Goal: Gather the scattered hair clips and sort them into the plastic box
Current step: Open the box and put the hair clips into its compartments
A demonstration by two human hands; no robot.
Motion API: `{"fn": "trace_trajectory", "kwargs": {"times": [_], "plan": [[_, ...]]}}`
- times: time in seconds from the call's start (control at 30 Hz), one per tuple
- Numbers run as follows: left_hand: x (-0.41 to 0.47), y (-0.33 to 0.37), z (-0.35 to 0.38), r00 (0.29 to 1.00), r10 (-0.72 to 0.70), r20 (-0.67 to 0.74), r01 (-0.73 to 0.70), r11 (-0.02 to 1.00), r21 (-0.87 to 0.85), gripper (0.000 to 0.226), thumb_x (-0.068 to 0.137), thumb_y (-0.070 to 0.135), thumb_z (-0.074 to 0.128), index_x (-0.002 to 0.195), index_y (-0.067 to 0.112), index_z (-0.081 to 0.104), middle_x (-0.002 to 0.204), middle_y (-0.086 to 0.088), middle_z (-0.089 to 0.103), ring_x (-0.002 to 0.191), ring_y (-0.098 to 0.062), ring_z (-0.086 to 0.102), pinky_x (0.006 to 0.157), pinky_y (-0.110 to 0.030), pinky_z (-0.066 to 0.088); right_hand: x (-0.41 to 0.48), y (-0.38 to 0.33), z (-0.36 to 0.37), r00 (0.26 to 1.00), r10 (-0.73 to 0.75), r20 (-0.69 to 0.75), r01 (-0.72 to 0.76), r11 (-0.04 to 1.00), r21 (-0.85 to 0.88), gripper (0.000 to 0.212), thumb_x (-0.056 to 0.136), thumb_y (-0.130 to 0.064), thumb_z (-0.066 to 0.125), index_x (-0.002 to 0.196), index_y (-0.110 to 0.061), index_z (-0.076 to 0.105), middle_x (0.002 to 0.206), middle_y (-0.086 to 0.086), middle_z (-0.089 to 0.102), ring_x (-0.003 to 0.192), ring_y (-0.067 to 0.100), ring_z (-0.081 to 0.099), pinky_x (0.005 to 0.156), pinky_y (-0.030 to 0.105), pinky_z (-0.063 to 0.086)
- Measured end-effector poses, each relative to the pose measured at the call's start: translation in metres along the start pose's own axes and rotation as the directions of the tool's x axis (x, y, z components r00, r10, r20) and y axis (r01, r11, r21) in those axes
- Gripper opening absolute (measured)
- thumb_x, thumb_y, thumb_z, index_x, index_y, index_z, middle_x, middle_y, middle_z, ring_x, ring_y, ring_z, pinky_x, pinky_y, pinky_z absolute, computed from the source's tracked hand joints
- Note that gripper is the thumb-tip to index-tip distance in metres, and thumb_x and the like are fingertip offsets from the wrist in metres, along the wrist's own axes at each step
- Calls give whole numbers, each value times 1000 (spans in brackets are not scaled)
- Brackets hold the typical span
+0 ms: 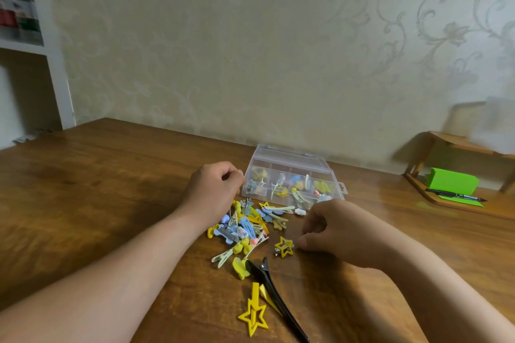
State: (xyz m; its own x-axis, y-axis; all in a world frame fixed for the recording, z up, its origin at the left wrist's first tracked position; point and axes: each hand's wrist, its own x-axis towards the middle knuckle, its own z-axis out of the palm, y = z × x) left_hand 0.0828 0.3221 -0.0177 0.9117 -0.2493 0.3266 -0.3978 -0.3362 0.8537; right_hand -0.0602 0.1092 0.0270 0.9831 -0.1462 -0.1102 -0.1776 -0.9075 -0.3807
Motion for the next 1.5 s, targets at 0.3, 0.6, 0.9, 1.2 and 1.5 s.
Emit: {"fn": "trace_trajectory", "kwargs": {"times": [0.3, 0.6, 0.9, 1.2, 1.5], "plan": [[5, -7, 4, 999, 33, 9, -33, 999, -9, 28, 102, 29, 59, 85, 14, 75, 81, -8, 73, 55, -9, 48, 59, -31, 40, 3, 14, -19, 990, -6, -142, 38, 973, 226, 17, 85, -44, 84, 89, -29, 77, 81, 2, 73, 58, 12, 60, 60, 36, 51], [5, -10, 5, 1000, 30, 0, -30, 999, -31, 31, 102, 32, 58, 80, 15, 71, 80, -10, 72, 64, -24, 59, 61, -34, 42, 72, -18, -44, 972, 4, -235, 52, 972, 229, 18, 93, -33, 80, 94, -15, 74, 81, 1, 77, 66, 16, 68, 66, 37, 61], [3, -6, 3, 1000, 28, -3, -28, 999, -40, 30, 102, 32, 58, 81, 15, 72, 80, -9, 73, 79, -33, 67, 63, -34, 45, 109, -25, -32, 997, 46, -61, -41, 996, 74, 18, 95, -31, 77, 92, -13, 77, 83, 2, 75, 74, 15, 65, 58, 22, 45], [2, -3, 1, 999, 41, -13, -41, 999, -5, 30, 102, 31, 58, 81, 14, 72, 79, -7, 73, 81, -30, 69, 74, -51, 58, 109, -32, -29, 996, 75, -47, -75, 997, 16, 18, 96, -26, 75, 96, -10, 82, 74, -3, 72, 60, 10, 57, 43, 13, 38], [1, -3, 2, 999, 41, -11, -41, 999, -2, 32, 104, 30, 58, 83, 11, 72, 82, -11, 73, 80, -32, 68, 71, -50, 58, 108, -35, -28, 995, 78, -61, -81, 995, -49, 29, 96, -36, 75, 90, -8, 79, 80, 2, 77, 62, 12, 60, 54, 22, 42]]}}
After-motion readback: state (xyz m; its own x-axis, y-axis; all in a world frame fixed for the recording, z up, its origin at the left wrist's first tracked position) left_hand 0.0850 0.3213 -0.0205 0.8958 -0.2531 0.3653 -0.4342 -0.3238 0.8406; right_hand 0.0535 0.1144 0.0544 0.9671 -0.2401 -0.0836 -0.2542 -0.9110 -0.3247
